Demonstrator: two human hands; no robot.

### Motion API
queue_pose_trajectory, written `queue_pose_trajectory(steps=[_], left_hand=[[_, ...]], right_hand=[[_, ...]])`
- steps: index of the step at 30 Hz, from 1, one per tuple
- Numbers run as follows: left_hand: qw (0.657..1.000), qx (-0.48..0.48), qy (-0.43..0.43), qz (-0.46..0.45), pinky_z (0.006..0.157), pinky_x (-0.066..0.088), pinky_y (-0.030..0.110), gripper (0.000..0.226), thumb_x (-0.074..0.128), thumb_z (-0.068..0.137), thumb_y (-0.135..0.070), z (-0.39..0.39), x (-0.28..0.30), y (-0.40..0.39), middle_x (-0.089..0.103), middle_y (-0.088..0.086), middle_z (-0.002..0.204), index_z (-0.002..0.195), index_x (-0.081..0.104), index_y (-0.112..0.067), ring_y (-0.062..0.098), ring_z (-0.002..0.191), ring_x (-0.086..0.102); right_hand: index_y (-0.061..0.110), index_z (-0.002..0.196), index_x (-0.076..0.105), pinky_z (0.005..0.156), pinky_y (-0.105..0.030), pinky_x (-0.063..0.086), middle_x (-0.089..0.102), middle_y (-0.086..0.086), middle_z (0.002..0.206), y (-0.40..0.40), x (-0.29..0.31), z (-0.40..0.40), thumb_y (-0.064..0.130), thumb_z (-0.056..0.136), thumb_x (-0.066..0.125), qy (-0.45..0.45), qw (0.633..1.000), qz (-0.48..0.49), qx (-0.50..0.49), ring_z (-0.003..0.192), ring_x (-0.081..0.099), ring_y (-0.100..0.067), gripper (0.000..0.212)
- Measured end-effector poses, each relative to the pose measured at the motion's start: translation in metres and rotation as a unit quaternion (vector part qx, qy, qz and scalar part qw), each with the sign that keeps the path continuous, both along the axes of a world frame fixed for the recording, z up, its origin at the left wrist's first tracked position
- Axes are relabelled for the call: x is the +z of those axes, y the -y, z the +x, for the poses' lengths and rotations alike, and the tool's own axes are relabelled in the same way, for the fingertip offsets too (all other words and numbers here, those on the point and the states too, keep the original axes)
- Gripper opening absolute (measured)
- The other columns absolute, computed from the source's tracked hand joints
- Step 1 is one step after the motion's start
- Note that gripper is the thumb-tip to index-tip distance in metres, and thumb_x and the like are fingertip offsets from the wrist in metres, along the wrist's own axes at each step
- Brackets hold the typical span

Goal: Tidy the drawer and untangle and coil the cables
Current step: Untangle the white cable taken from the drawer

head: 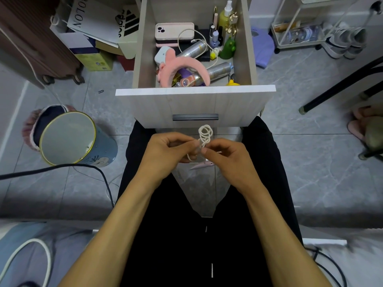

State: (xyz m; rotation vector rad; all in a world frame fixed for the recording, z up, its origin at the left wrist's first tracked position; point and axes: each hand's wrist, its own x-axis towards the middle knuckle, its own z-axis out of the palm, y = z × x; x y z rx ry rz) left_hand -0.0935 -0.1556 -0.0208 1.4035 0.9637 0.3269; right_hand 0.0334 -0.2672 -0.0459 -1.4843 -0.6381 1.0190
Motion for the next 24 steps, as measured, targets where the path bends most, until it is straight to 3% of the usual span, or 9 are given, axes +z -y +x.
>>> queue_pose_trajectory(steps=[5,8,13,16,19,24], left_hand=[[0.998,-0.008,-0.024,0.050,0.062,0.049,0.014,0.011,0.074,0.085,-0.015,0.002,-0.002,-0.003,0.072,-0.010,0.070,0.081,0.076,-0.025,-0.001,0.065,0.062],[0.997,-0.017,-0.028,0.076,0.066,0.046,0.009,0.012,0.073,0.086,-0.015,0.001,-0.004,-0.003,0.073,-0.012,0.076,0.083,0.076,-0.026,-0.002,0.072,0.064],[0.988,-0.022,-0.038,0.146,0.073,0.051,0.015,0.014,0.073,0.086,-0.016,-0.002,-0.009,-0.001,0.073,-0.013,0.082,0.086,0.075,-0.030,0.009,0.079,0.066],[0.976,-0.028,-0.045,0.214,0.074,0.052,0.018,0.011,0.073,0.086,-0.019,-0.002,-0.010,0.001,0.071,-0.013,0.083,0.088,0.075,-0.030,0.008,0.080,0.065],[0.944,-0.059,-0.050,0.320,0.071,0.048,0.015,0.009,0.074,0.086,-0.022,-0.003,-0.010,0.001,0.067,-0.012,0.084,0.094,0.077,-0.024,0.007,0.080,0.061],[0.892,-0.125,-0.056,0.431,0.062,0.051,0.027,0.015,0.071,0.088,-0.026,-0.002,-0.011,-0.002,0.066,-0.006,0.086,0.101,0.078,-0.020,0.009,0.070,0.057]], right_hand=[[0.000,0.091,0.063,0.065,-0.014,0.050,0.069,-0.003,0.080,-0.001,-0.004,0.003,0.004,0.093,0.059,-0.003,1.000,-0.026,0.010,0.072,0.064,-0.005,0.006],[0.004,0.090,0.062,0.066,-0.017,0.049,0.065,-0.001,0.073,0.001,-0.008,0.003,0.004,0.095,0.057,0.005,0.999,-0.034,0.020,0.067,0.060,-0.007,0.007],[0.007,0.096,0.066,0.070,-0.018,0.051,0.068,-0.002,0.077,0.003,-0.007,0.007,0.006,0.094,0.059,0.022,0.999,-0.038,0.003,0.071,0.063,-0.007,0.008],[0.009,0.097,0.069,0.070,-0.020,0.053,0.070,-0.001,0.076,0.002,-0.004,0.003,0.008,0.092,0.062,0.020,0.999,-0.028,-0.010,0.071,0.065,-0.009,0.009],[0.012,0.094,0.073,0.066,-0.019,0.052,0.069,0.001,0.072,0.003,-0.001,0.003,0.010,0.093,0.061,0.039,0.999,-0.027,-0.008,0.064,0.062,-0.009,0.012],[0.003,0.088,0.072,0.060,-0.023,0.050,0.065,-0.005,0.068,0.004,0.002,0.003,0.009,0.095,0.057,0.024,0.999,-0.035,-0.010,0.057,0.055,-0.013,0.017]])
